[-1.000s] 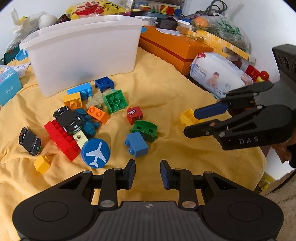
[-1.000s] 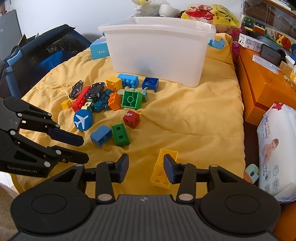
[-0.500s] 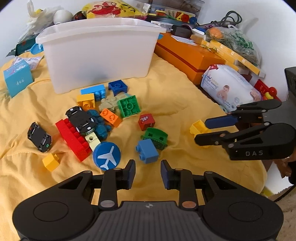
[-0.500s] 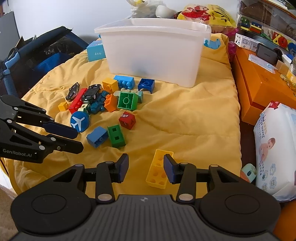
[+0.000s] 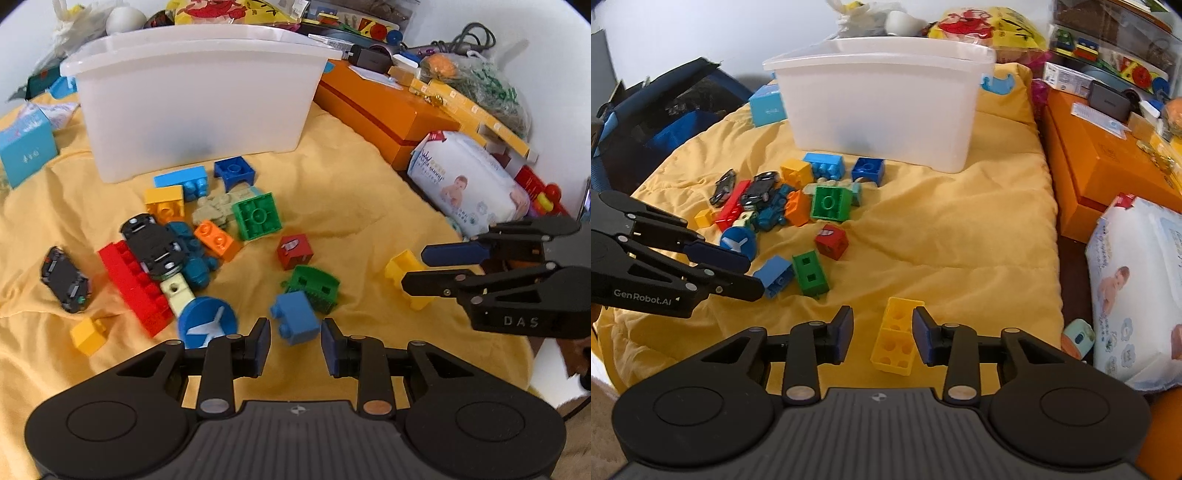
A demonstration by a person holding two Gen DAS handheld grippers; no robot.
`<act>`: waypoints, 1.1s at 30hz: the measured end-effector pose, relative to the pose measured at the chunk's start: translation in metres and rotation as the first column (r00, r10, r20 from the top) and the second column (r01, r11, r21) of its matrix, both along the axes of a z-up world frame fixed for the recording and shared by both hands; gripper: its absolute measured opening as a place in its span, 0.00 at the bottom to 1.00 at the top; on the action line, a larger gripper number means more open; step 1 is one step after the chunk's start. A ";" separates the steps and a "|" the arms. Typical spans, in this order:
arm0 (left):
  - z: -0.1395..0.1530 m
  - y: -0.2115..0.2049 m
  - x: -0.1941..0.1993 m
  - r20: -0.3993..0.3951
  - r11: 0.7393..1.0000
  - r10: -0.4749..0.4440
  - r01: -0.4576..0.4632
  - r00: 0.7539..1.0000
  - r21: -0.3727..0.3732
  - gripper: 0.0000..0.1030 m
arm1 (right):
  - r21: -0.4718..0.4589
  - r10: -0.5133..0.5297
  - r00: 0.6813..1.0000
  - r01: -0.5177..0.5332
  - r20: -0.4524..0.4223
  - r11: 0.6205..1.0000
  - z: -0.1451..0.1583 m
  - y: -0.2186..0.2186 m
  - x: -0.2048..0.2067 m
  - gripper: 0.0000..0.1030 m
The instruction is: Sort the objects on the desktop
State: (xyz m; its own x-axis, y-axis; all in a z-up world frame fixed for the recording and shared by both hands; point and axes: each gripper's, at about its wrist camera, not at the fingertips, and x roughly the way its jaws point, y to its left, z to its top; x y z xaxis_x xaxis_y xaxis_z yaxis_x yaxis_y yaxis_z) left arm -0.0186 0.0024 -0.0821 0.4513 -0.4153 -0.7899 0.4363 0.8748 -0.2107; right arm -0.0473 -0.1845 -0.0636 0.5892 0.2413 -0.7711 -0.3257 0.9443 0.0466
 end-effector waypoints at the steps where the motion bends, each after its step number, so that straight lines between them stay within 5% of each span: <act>1: 0.001 0.000 0.002 -0.004 1.000 0.006 -0.006 1.000 -0.012 0.33 | 0.004 -0.015 1.000 0.015 0.007 1.000 0.001 -0.002 0.000 0.38; 7: 0.004 0.014 0.007 -0.043 0.994 0.071 -0.074 0.997 -0.082 0.33 | 0.059 -0.090 0.996 0.089 0.018 0.994 0.005 -0.018 0.001 0.38; 16: -0.012 0.001 0.015 -0.075 0.998 0.044 -0.048 0.996 -0.044 0.32 | 0.130 -0.245 0.969 0.245 -0.017 0.961 0.001 -0.044 0.007 0.38; 20: -0.014 -0.015 0.012 -0.061 1.000 -0.022 0.022 0.998 -0.002 0.17 | 0.130 -0.231 0.973 0.232 -0.024 0.964 -0.001 -0.042 0.007 0.38; 26: -0.009 -0.026 -0.003 -0.006 0.989 -0.104 0.104 0.995 0.101 0.17 | 0.116 -0.208 0.978 0.208 -0.014 0.971 -0.001 -0.038 0.006 0.38; 33: -0.011 -0.011 -0.013 -0.002 0.983 -0.088 0.087 0.996 0.164 0.17 | 0.089 -0.180 0.984 0.179 0.003 0.980 -0.001 -0.030 0.003 0.39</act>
State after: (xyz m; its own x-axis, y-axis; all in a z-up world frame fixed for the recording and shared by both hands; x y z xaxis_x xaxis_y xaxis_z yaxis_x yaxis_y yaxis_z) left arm -0.0321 -0.0083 -0.0935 0.4230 -0.3190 -0.8481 0.5136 0.8555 -0.0657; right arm -0.0443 -0.2146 -0.0642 0.6375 0.1977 -0.7446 -0.1523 0.9798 0.1298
